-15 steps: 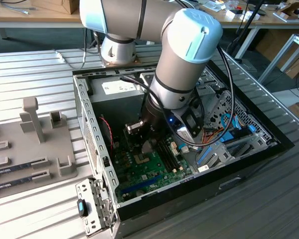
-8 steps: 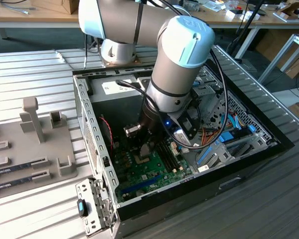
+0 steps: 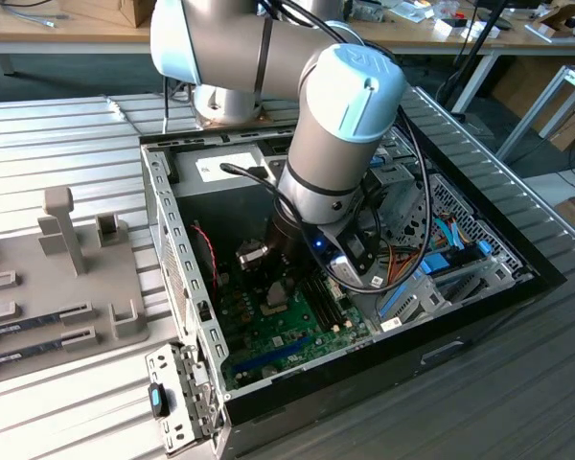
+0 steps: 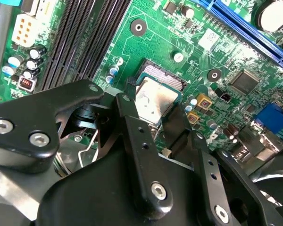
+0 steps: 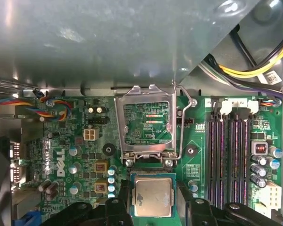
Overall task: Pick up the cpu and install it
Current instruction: 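Close the cpu cover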
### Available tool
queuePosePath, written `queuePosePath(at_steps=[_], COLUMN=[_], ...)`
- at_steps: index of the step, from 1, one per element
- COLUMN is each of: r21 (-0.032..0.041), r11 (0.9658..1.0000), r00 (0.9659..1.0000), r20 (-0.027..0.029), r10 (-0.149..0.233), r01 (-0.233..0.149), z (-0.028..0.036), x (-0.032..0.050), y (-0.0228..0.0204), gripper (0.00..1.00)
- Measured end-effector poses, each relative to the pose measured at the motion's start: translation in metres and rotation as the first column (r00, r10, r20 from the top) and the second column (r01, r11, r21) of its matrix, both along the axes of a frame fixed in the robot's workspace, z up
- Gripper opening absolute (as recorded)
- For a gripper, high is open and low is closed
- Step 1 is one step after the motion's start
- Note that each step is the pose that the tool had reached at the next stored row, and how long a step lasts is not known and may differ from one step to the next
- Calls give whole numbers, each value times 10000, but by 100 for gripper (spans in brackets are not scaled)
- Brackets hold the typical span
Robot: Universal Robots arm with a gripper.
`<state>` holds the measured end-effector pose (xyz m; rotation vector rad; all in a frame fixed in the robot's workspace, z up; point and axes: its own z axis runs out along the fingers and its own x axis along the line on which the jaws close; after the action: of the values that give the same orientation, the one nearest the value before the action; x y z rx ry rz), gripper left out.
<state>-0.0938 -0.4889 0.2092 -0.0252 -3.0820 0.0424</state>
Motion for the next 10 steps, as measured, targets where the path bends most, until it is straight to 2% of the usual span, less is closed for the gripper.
queuePosePath(at_steps=[10], r21=[0], r11=[10000], r00=[10000], r20=[0], r10=[56], r01=[-56], z=[-70], x=[-24], y=[-24], gripper=[47])
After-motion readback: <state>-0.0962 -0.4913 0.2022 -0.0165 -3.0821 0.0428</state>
